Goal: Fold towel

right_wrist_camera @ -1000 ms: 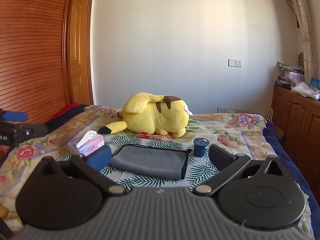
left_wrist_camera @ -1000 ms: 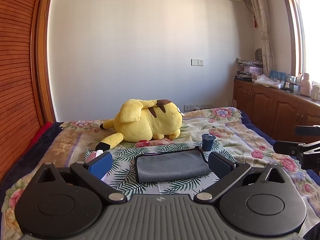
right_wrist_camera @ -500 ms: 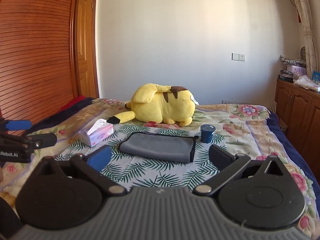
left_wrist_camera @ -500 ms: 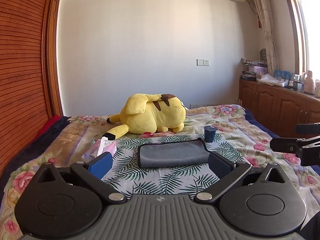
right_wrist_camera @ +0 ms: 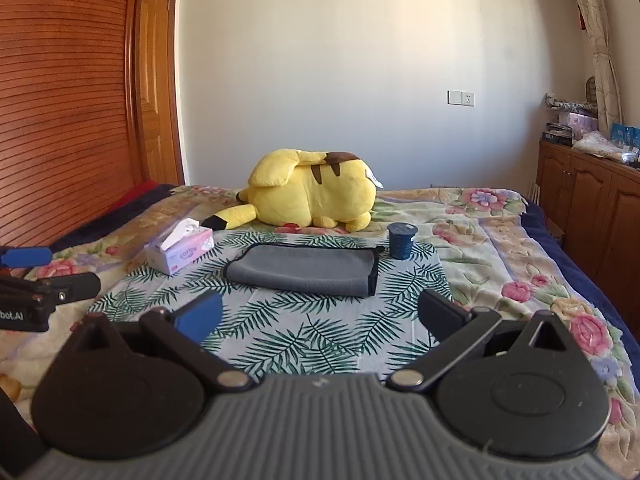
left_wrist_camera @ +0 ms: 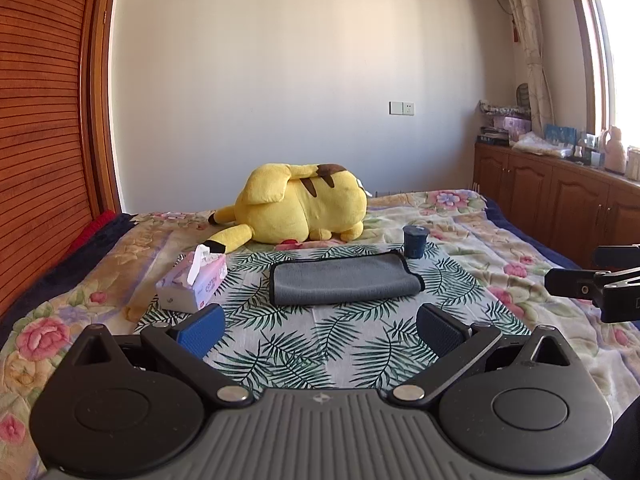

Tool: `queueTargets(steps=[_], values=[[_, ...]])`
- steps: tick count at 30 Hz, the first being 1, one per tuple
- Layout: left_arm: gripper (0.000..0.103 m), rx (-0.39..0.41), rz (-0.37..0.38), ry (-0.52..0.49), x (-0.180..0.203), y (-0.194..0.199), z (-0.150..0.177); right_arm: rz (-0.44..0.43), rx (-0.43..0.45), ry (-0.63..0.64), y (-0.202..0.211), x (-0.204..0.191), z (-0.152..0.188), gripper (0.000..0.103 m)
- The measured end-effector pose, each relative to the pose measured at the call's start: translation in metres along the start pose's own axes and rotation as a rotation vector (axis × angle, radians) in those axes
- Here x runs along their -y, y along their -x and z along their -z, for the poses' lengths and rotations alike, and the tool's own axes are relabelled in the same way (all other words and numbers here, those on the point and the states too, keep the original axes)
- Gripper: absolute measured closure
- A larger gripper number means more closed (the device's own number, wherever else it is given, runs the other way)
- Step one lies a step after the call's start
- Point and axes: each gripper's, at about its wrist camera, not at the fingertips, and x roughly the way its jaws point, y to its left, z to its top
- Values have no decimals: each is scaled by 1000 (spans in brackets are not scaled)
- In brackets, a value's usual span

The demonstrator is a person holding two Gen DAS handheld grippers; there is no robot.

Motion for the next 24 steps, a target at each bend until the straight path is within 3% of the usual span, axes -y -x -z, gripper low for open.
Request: queueTargets(steps=[11, 24], values=[[16, -19, -35, -10, -4, -11, 23, 15, 18, -4, -3, -4, 23, 0], [16, 20, -63, -30, -1, -14, 37, 23, -1, 24, -10, -8, 43, 0]])
